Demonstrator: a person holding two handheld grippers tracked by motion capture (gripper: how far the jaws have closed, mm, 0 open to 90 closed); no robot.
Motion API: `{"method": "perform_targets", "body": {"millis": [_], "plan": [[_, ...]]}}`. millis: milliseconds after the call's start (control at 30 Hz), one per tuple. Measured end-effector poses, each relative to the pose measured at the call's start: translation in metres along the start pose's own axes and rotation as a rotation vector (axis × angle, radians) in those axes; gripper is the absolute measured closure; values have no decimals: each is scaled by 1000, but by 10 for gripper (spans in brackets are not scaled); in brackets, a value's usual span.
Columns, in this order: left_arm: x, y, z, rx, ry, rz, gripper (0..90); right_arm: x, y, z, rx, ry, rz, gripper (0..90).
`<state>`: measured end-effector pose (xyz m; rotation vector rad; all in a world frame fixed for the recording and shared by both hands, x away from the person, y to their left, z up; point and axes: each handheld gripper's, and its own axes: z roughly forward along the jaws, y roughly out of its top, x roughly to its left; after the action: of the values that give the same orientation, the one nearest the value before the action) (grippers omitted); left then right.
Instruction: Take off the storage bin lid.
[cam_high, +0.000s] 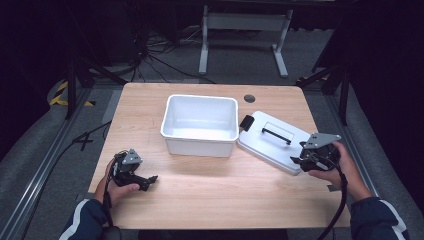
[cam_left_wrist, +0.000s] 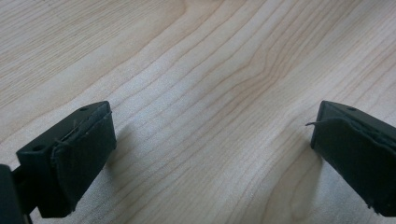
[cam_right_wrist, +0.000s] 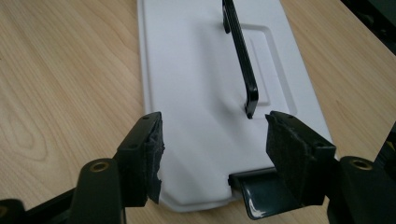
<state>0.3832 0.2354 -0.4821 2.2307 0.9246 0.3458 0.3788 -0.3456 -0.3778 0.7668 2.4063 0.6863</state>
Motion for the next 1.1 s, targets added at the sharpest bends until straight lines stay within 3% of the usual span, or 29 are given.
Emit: {"method": "perform_targets", "body": {"millis": [767, 1100], "plan": [[0, 0, 0, 0, 0, 0, 4, 19, -57, 12, -30, 18, 72, 313], [0, 0, 0, 0, 0, -1, 4, 31, -84, 16, -53, 18, 156, 277]]}}
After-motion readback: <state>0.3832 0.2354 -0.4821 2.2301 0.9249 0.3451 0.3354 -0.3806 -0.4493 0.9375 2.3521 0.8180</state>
